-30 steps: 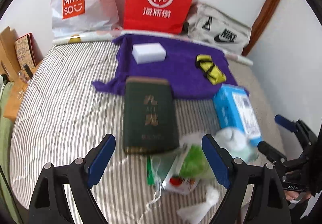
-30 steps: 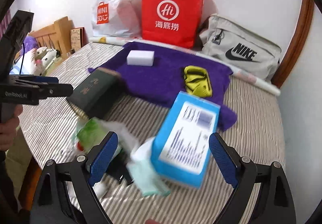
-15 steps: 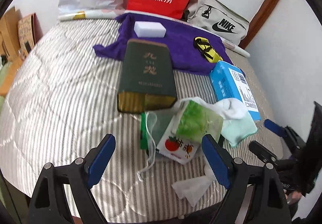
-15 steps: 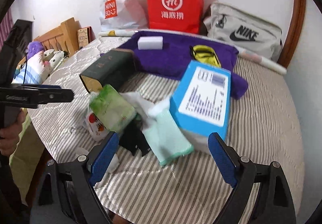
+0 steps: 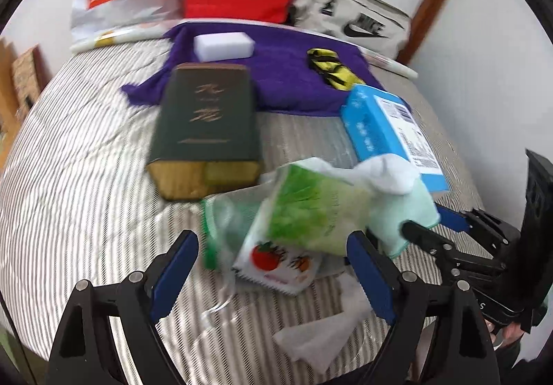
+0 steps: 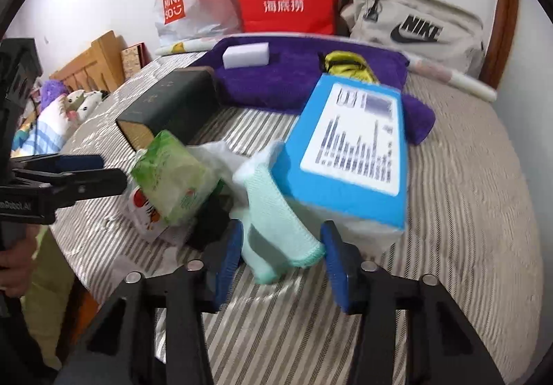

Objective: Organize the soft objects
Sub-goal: 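Grasp the mint cloth with the right gripper while the left gripper grasps the green tissue pack, then carry the mint cloth and green tissue pack over the purple towel with both grippers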

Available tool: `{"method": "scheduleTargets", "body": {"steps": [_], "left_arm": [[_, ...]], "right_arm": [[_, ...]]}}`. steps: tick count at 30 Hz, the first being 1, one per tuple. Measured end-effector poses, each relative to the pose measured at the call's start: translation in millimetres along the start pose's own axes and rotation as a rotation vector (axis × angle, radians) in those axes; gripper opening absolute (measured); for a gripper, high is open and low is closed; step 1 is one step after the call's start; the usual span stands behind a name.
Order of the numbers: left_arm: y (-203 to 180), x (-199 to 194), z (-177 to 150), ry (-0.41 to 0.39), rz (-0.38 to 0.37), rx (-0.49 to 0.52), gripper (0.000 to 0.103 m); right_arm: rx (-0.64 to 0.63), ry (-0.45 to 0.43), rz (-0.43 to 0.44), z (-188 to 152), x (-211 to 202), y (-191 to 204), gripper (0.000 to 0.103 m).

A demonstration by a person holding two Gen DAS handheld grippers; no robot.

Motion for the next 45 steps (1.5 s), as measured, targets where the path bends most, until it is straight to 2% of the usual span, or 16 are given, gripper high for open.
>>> {"method": "scheduleTargets", "body": {"steps": [3, 7, 9, 10, 11, 18, 21, 24, 26, 29, 32, 35, 38, 45], "left_arm": [[-12.1, 3.4, 3.8, -0.015, 0.031, 0.061, 0.088], [-18.3, 4.5, 5.3, -0.013, 0.037, 0.089, 0.088], [-18.6, 4.9, 6.4, -0.011, 0.029, 0.088, 0.088], [-19.3, 5.5, 6.7, -0.009, 0.025, 0.088, 0.088], [-20.2, 6.6, 7.6, -0.005, 0.022, 0.090, 0.088], [-32.6, 30.7, 14.3, 0.042, 0.048, 0.146, 0.088], [-34.0, 47.1, 14.5, 0.076, 0.092, 0.152, 0.088], [-31.0, 56.9, 11.2, 0.094, 0.099, 0.144, 0.087], [-26.8, 56.1, 10.7, 0.083, 0.082, 0.123, 0.086], [-17.0, 47.2, 11.8, 0.066, 0.023, 0.063, 0.075], [-10.8, 39.5, 11.2, 0.054, -0.033, 0.033, 0.074], [-9.6, 30.7, 7.4, 0.037, -0.057, 0.027, 0.073], [-8.7, 19.1, 4.1, 0.017, -0.091, 0.007, 0.073], [-4.0, -12.3, -4.0, -0.051, -0.120, -0.021, 0.073]], "right_arm": [[0.033, -0.003, 0.022, -1.1, 6.8, -5.7, 0.047], [0.059, -0.012, 0.083, 0.5, 11.1, -6.4, 0.054], [0.046, -0.017, 0.114, -0.8, 12.2, -4.0, 0.035], [0.038, -0.013, 0.128, -1.5, 14.0, -3.0, 0.016], [0.042, -0.008, 0.130, -2.1, 15.4, -3.4, 0.013], [0.021, -0.090, 0.144, -9.9, -19.4, -2.9, 0.012], [0.002, -0.118, 0.131, -15.9, -35.8, 0.0, 0.011], [-0.009, -0.136, 0.111, -22.0, -47.7, -1.3, 0.011], [-0.009, -0.134, 0.105, -27.9, -54.7, -6.2, 0.011], [0.005, -0.141, 0.091, -35.8, -66.7, -17.5, 0.011], [0.013, -0.153, 0.108, -43.4, -78.3, -25.3, 0.011], [0.014, -0.158, 0.110, -50.0, -85.6, -27.4, 0.011], [0.021, -0.129, 0.106, -55.2, -83.2, -26.3, 0.011], [0.033, -0.109, 0.113, -60.6, -80.5, -20.1, 0.011]]}}
Point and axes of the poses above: each gripper's, at about its wrist camera, not at the fingertips, and x roughly the way its jaws point, y to its left, z to its top, the point moved 5 cm from there along x, roughly the way its jaws point, and after that the axes turned 9 degrees about y, right-handed, at the moved point
